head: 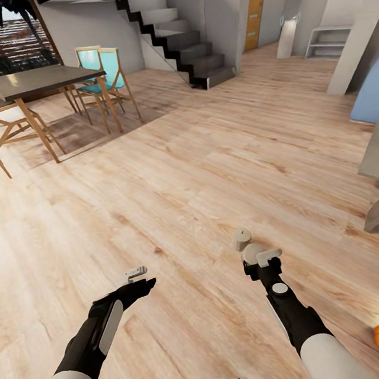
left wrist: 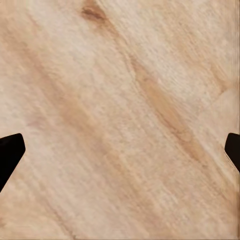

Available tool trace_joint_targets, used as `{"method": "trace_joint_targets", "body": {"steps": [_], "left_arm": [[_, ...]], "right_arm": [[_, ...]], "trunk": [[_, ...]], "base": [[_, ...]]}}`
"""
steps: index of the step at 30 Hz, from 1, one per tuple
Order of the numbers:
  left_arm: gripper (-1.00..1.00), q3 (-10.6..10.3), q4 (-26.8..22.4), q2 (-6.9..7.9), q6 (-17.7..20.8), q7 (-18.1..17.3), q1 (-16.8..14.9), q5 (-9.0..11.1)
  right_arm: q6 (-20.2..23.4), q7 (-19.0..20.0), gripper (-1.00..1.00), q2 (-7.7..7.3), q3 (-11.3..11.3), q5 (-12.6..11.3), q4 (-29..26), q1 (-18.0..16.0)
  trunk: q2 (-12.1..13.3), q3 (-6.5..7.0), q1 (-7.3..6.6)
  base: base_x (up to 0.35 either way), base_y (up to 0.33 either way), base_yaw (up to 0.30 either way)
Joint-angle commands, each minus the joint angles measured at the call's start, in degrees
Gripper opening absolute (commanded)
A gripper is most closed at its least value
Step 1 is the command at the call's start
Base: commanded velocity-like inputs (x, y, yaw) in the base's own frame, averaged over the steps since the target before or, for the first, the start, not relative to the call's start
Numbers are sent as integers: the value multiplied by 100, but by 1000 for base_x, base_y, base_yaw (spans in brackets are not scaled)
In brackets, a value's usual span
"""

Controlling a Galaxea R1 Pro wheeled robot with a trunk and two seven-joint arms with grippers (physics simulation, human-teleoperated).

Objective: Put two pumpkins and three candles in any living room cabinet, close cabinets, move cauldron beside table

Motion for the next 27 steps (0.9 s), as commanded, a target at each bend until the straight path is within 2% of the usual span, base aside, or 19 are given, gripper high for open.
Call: {"method": "trace_joint_targets", "body": {"steps": [1, 18, 27], "left_arm": [[100, 0, 0, 0, 0, 0, 1, 1], [100, 0, 0, 0, 0, 0, 2, 1], [100, 0, 8, 0, 0, -9, 2, 1]], "right_arm": [[-2, 0, -100, 0, 0, 2, -2, 0], [-4, 9, -100, -9, 0, -7, -2, 0], [-4, 0, -100, -18, -17, -15, -2, 0]], "trunk": [[0, 8, 0], [0, 139, 0], [0, 206, 0]], "base": [[0, 0, -193], [121, 2, -198], [260, 140, -208]]}}
